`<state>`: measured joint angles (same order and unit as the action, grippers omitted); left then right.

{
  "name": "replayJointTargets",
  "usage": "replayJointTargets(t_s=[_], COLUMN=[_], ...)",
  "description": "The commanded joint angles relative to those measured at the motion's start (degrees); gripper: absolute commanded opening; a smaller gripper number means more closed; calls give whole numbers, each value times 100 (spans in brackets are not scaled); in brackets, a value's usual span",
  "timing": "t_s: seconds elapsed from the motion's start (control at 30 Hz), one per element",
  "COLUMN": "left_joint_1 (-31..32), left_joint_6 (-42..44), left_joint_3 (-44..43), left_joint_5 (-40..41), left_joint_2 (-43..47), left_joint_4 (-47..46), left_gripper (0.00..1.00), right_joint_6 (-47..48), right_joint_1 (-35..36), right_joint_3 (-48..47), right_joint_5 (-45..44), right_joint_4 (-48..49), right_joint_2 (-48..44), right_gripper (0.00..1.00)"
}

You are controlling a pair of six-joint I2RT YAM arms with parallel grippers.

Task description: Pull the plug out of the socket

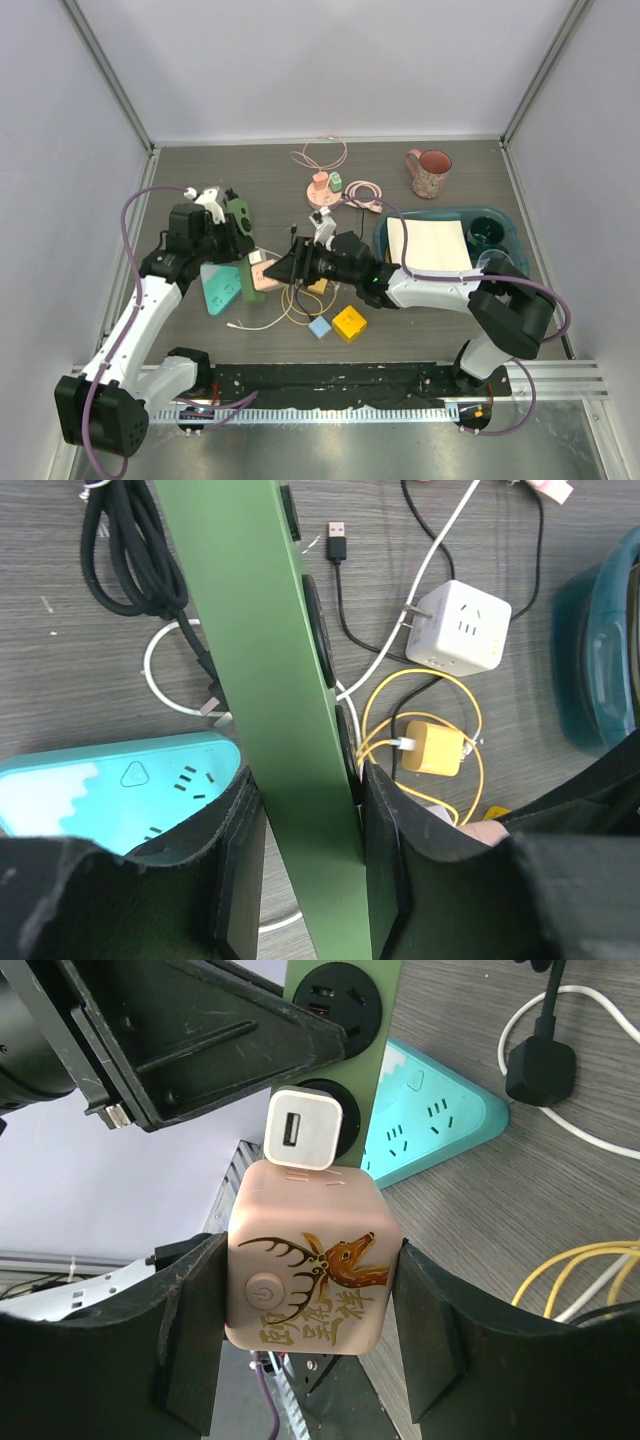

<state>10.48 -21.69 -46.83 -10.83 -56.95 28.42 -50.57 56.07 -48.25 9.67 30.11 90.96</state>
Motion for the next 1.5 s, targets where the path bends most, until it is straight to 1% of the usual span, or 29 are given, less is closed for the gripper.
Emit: replayJointTargets(t_s=[0.0, 0.1, 0.13, 0.2, 0.27, 0.33, 0.4, 0.43, 0.47, 0.53, 0.63, 0.67, 0.77, 0.8, 0.83, 0.93, 1.0, 1.07, 1.1, 1.2, 1.23, 1.3, 1.33, 1.37, 1.4, 1.47], left_joint_1=[-204, -196, -204, -196, -187, -125, -47, -20, 6, 33, 33, 33, 33, 33, 33, 33, 33, 24, 24, 33, 24, 24, 24, 7, -46, -265], left_joint_6=[886, 886, 877, 877, 886, 904, 947, 974, 974, 983, 974, 983, 991, 992, 1000, 1009, 1009, 1044, 1079, 1106, 1088, 1080, 1062, 1018, 983, 747], left_joint_3=[-177, -195, -195, -186, -186, -186, -195, -204, -204, -213, -230, -239, -239, -230, -230, -230, -221, -169, -125, -98, -72, -63, -46, -37, -46, -81], left_joint_5=[1127, 1101, 1101, 1101, 1127, 1214, 1294, 1329, 1390, 1417, 1452, 1452, 1452, 1470, 1461, 1400, 1391, 1110, 1101, 925, 838, 758, 819, 863, 811, 479], left_joint_2=[8, -36, -62, -88, -106, -132, -141, -167, -185, -220, -246, -247, -238, -246, -238, -317, -431, -449, -423, -440, -423, -361, -343, -326, -334, -431], left_joint_4=[-48, -39, -39, -48, -47, -13, 22, 49, 67, 84, 111, 111, 111, 119, 119, 50, -108, -415, -730, -873, -900, -996, -1058, -1119, -1233, -1383], left_gripper=[0, 0, 0, 0, 0, 0, 0, 0, 0, 0, 0, 0, 0, 0, 0, 0, 0, 0, 0, 0, 0, 0, 0, 0, 0, 0], right_joint_6=[4, 38, 195, 415, 678, 828, 917, 900, 847, 566, 311, 224, -190, -269, -348, -209, 54, 519, 556, 626, 688, 1100, 1354, 1548, 1811, 1875], right_joint_1=[-474, -396, -282, -159, 26, 79, 44, 0, -148, -272, -422, -448, -545, -536, -536, -554, -554, -562, -580, -642, -659, -677, -694, -712, -738, -895], right_joint_3=[491, 343, 229, -262, -727, -1036, -1274, -1275, -1170, -968, -389, -30, 551, 623, 676, 615, 274, -147, -254, -457, -553, -694, -877, -949, -1002, -1090], right_joint_5=[421, 465, 378, 246, 70, -209, -316, -299, -99, 87, 219, 228, 421, 509, 544, 597, 554, 448, 457, 553, 423, 212, -24, -88, -88, 60], right_joint_4=[1004, 831, 673, 96, -232, -855, -1225, -1218, -1157, -797, -358, 0, 635, 967, 1092, 1173, 701, 235, 171, 40, -283, -767, -1274, -1462, -1577, -1605], right_joint_2=[-667, -615, -527, -421, -281, -228, -262, -298, -385, -482, -719, -807, -825, -799, -781, -737, -624, -466, -395, -236, -254, -263, -184, -114, -18, 271], right_gripper=[1, 1, 1, 1, 1, 1, 1, 1, 1, 1, 1, 1, 1, 1, 1, 1, 1, 1, 1, 1, 1, 1, 1, 1, 1, 1])
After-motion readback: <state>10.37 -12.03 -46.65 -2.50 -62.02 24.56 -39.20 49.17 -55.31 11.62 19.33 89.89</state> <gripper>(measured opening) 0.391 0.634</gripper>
